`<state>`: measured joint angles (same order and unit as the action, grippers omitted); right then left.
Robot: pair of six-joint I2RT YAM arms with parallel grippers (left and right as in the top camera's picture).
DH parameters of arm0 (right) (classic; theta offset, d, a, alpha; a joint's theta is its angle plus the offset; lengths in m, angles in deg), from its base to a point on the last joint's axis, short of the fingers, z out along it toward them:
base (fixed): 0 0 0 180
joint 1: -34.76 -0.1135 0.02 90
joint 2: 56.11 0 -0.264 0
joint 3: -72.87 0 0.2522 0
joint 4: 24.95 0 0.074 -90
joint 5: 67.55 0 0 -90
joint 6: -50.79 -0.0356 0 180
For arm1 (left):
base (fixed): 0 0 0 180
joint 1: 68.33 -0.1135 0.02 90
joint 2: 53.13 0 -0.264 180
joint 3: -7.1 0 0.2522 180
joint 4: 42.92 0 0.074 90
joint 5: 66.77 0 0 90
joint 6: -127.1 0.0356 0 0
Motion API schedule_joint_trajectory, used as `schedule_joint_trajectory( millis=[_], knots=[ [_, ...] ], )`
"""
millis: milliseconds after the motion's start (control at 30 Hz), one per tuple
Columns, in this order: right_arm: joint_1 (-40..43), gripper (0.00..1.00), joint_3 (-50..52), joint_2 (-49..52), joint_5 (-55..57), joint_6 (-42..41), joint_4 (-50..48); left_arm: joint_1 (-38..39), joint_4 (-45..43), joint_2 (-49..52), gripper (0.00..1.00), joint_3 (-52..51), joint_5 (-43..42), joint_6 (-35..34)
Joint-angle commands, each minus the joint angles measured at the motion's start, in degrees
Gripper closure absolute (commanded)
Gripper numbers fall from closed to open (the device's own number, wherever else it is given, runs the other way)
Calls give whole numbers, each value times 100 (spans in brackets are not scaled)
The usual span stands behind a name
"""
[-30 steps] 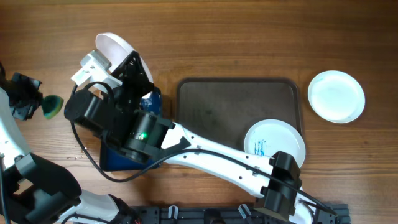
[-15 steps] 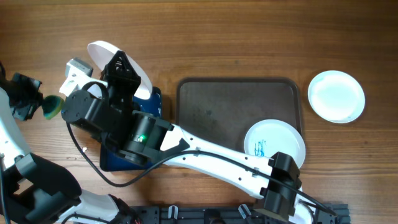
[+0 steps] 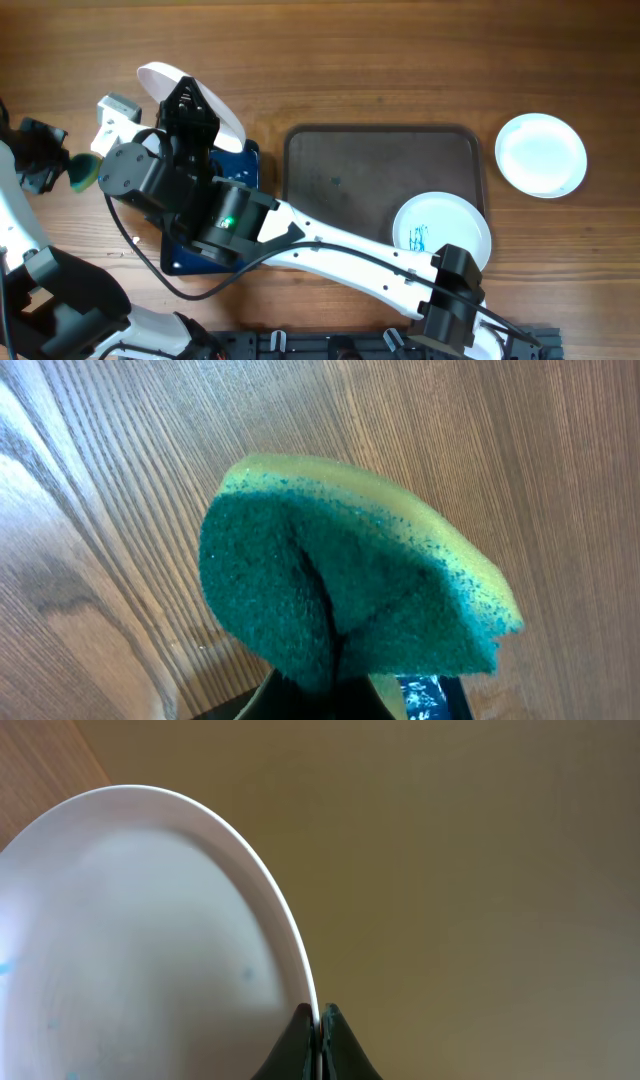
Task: Clean dirty plates on tray and stack at the side
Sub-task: 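Carry the plate right and stack it on the first cleaned plate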
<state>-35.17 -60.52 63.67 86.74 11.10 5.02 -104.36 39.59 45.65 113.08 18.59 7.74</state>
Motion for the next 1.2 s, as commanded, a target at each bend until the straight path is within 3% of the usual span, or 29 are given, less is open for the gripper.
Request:
schedule_joint_trajectory(
  millis=[0,867,1000,1167],
  knots=[
    [-13,95,-136,76,-26,50,-55,-15,-2,35,96,120,-111,63],
    [-13,96,-136,76,15,4,-50,-15,0,35,96,120,-111,66],
    [13,95,-136,76,55,-188,-2,-15,4,35,96,120,-111,66],
    [511,96,-136,74,623,-992,356,-15,22,35,96,120,-111,66]
  ],
)
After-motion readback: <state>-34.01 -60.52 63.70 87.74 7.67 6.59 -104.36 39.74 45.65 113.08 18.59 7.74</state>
